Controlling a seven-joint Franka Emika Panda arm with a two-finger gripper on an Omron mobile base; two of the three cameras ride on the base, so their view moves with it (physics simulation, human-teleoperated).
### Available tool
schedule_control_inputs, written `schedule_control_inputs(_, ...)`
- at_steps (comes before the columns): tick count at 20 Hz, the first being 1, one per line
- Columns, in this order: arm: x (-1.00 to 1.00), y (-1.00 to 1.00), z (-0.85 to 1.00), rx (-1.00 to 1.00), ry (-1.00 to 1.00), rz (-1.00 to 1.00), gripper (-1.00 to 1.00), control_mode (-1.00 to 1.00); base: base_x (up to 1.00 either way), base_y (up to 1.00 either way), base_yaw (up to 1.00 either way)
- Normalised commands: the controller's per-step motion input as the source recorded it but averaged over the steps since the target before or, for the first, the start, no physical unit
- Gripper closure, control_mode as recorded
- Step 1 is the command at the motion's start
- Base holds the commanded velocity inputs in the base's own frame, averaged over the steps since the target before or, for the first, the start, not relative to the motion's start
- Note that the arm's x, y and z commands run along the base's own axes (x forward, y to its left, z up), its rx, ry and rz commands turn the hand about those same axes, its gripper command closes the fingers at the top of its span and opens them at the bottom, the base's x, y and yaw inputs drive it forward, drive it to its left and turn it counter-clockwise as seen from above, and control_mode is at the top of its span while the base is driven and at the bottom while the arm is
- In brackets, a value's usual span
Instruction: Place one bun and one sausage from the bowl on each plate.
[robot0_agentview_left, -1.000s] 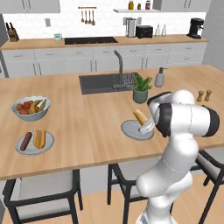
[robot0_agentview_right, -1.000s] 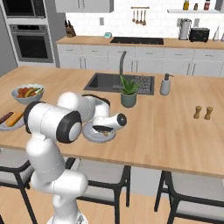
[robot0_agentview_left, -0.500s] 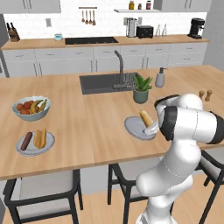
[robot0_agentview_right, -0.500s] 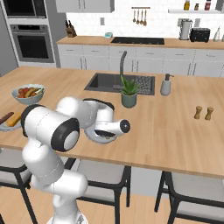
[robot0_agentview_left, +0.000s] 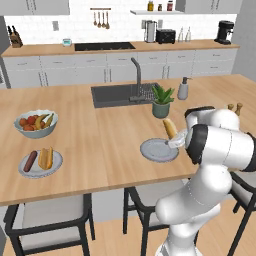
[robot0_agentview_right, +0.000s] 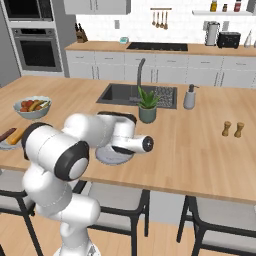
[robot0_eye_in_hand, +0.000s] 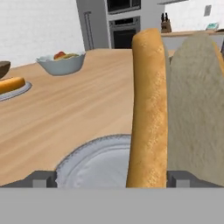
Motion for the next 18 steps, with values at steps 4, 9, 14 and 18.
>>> schedule_control_inputs(4,0.0,0.34,0.39,0.0,0.03,-0.01,-1.0,-1.0,0.0,0.0,0.0)
schedule_control_inputs(9,0.01,0.02,0.04,-0.01,-0.03,0.0,-1.0,-1.0,0.0,0.0,0.0)
schedule_control_inputs(14,0.02,0.06,0.09,-0.19,-0.07,0.03,-1.0,-1.0,0.0,0.0,0.0)
schedule_control_inputs(18,0.0,0.15,0.17,-0.45,-0.11,0.0,-1.0,-1.0,0.0,0.0,0.0)
